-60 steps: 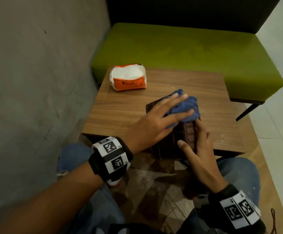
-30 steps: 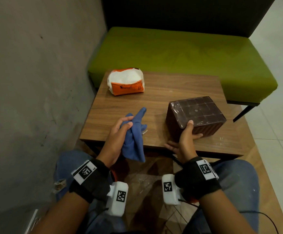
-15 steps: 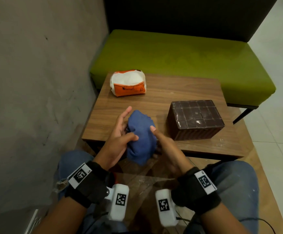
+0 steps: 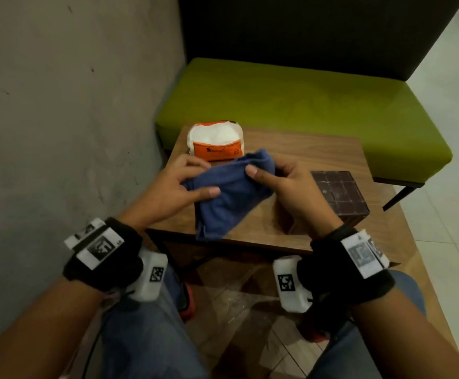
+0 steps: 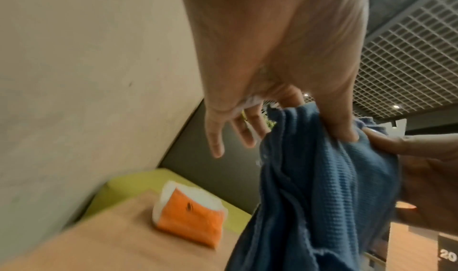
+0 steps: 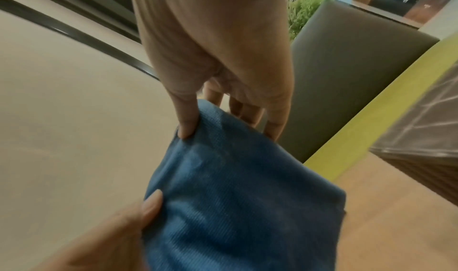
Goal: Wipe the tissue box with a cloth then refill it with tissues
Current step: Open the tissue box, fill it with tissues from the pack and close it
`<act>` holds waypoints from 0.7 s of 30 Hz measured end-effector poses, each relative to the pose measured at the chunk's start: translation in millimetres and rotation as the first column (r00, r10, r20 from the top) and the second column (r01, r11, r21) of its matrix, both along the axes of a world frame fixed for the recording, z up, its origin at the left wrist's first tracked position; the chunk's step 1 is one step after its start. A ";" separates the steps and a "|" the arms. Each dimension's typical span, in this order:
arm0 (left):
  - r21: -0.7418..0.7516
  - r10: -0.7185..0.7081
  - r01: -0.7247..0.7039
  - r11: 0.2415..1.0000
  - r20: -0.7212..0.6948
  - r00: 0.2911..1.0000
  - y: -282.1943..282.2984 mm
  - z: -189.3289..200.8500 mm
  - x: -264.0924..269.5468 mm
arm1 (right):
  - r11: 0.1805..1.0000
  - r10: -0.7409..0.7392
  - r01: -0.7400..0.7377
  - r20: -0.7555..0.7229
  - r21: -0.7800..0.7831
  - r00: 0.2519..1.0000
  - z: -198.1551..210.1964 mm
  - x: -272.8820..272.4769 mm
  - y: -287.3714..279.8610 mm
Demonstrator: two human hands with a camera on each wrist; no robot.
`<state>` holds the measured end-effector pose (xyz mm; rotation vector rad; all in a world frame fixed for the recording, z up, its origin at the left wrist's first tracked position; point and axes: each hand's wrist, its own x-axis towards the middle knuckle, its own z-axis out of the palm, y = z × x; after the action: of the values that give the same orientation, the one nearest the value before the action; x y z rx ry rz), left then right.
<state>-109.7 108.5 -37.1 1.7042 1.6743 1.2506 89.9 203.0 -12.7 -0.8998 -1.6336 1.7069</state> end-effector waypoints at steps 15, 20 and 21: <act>-0.182 -0.136 0.075 0.980 -0.347 0.928 54.9 55.3 -71.1 | 0.976 -0.091 0.089 0.001 0.198 0.996 11.9 -44.8 53.3; -0.251 -0.097 0.035 0.967 -0.238 0.966 59.3 48.4 -65.3 | 0.982 -0.046 0.051 -0.032 0.181 0.998 17.2 -48.9 61.1; -0.332 -0.131 0.037 0.943 -0.264 0.955 58.6 44.5 -66.0 | 0.976 -0.028 0.028 -0.004 0.216 1.000 18.1 -48.2 61.9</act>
<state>-175.7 167.1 7.3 1.7862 1.8236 0.6658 41.7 264.8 5.5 -0.8111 -1.7577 1.4756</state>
